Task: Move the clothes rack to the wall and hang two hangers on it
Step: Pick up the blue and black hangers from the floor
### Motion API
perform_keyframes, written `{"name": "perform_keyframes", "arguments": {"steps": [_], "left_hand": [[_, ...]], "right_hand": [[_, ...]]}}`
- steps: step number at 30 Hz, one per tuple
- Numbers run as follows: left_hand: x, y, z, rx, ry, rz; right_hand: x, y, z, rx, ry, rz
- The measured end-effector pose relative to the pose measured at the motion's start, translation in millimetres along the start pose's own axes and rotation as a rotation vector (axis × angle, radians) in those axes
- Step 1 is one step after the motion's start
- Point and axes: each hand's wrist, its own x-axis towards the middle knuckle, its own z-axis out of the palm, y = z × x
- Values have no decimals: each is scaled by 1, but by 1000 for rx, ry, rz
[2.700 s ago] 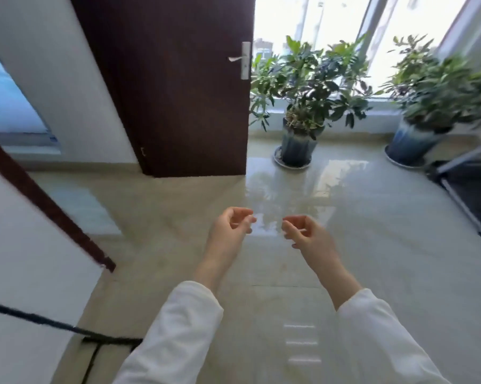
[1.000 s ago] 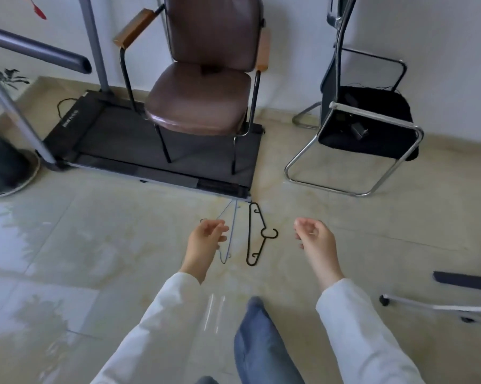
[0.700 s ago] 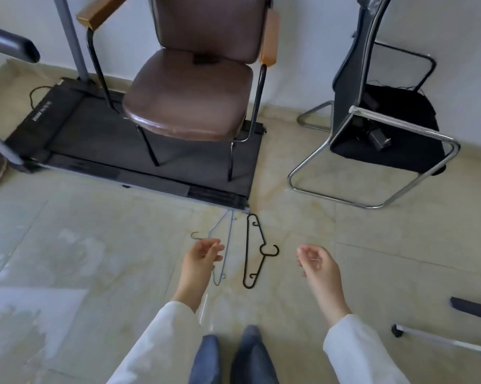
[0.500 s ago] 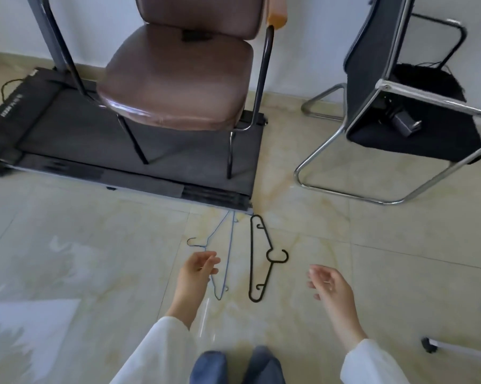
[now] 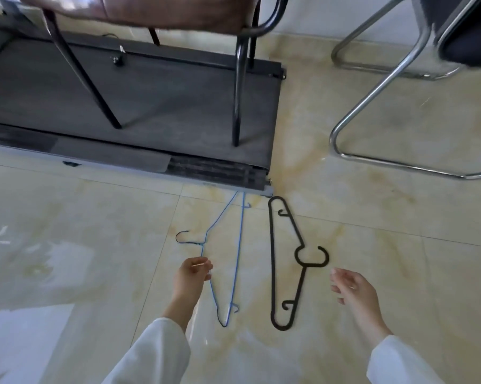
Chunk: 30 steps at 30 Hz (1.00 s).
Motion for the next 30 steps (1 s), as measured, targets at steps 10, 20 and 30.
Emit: {"name": "perform_keyframes", "arguments": {"steps": [10,20,30], "left_hand": [[117,-78,27,148,75,-136],[144,-106,38,307,104,-139],[157,-115,44,424,222,-78]], "right_hand": [[95,111,54,-196,2,104],[115,133,84,-370,135,85],[123,130,84,-442,112,68]]}}
